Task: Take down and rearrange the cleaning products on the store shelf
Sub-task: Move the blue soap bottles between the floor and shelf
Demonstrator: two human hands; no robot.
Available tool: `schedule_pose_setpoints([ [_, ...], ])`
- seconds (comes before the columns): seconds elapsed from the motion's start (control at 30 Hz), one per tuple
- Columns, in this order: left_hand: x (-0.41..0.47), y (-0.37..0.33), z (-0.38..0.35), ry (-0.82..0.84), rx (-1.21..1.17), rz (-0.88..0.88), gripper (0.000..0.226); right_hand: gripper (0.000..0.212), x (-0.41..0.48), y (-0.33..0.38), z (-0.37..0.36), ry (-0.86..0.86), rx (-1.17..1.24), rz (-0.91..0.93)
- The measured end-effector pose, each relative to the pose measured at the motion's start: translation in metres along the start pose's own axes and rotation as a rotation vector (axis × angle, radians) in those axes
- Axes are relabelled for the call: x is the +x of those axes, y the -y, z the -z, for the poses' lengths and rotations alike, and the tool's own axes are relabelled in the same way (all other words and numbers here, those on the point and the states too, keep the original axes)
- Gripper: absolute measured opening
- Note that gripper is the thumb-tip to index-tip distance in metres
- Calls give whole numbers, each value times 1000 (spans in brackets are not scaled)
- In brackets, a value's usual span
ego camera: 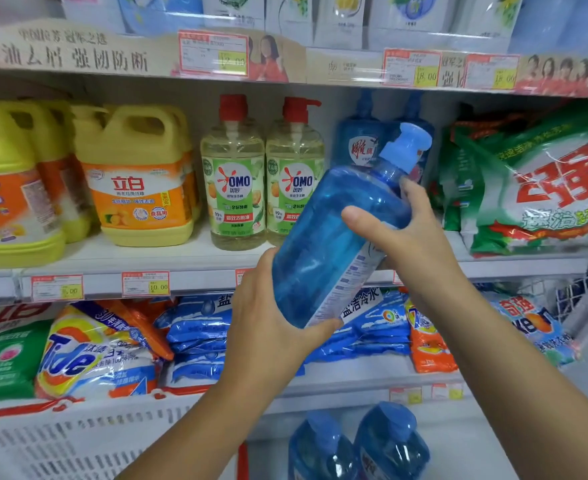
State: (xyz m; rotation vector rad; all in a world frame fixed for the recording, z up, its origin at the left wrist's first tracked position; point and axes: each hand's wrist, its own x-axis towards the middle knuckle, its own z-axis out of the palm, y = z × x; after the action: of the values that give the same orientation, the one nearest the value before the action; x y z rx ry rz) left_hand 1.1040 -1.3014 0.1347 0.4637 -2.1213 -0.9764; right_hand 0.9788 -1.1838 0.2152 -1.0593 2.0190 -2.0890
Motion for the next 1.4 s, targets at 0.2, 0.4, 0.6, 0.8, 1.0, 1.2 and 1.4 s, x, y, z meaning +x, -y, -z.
schedule_pose_setpoints([
  [0.2,26,17,25,448,-186,161,98,86,3,-15,16,62,219,-12],
  [0.4,18,37,24,668,-473,257,95,66,2,-21,25,358,292,-32],
  [0.6,18,32,11,173,-160,103,115,74,10,-19,21,313,145,-59],
  [0.8,33,32,26,380,103,49,133,64,9,-29,18,152,262,26],
  [1.0,28,39,31,499,-211,143,95,124,10,-45,32,286,357,-182],
  [1.2,16,43,17,453,-252,169,81,88,8,-40,44,361,107,-236],
  [1.4,11,47,-3,454,-232,140,89,59,4,-31,54,304,-24,-256],
])
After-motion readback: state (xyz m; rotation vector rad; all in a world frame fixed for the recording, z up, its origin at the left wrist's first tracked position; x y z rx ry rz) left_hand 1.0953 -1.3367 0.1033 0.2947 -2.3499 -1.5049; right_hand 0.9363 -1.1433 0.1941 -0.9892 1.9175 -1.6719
